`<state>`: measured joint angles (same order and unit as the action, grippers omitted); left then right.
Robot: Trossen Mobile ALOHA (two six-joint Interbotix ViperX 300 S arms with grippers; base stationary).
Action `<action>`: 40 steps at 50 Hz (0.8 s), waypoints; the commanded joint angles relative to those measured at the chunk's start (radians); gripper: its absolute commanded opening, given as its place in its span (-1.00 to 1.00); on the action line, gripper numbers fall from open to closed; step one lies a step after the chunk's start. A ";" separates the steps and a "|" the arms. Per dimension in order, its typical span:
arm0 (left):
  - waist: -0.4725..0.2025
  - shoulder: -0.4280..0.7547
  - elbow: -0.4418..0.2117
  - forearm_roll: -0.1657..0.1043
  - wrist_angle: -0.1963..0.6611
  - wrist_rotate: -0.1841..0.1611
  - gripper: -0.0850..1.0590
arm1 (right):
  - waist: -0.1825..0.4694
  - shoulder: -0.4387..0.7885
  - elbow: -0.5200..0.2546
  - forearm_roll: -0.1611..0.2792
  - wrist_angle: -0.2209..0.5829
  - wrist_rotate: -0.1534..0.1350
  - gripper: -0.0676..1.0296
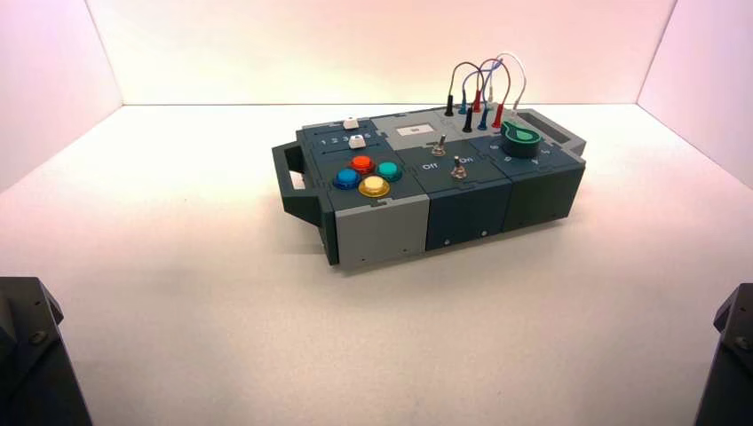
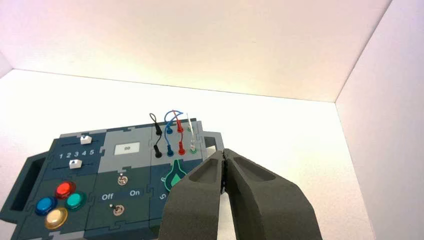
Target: Move the right gripper to the right.
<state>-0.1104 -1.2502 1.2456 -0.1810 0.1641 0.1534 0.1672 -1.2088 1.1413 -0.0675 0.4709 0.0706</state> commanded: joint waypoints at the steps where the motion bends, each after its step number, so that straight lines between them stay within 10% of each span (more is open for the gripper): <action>1: 0.005 0.012 -0.026 0.003 -0.005 0.003 -0.91 | -0.005 0.009 -0.020 0.005 -0.005 0.003 -0.92; 27: 0.005 0.020 -0.028 0.003 -0.003 0.003 -0.91 | -0.008 0.052 -0.061 -0.032 -0.011 0.000 -0.92; 40: 0.005 0.020 -0.028 0.003 -0.002 0.002 -0.91 | -0.115 0.181 -0.167 -0.057 -0.012 0.000 -0.92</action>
<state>-0.1104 -1.2441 1.2471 -0.1810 0.1672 0.1534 0.1104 -1.0769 1.0446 -0.1150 0.4694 0.0690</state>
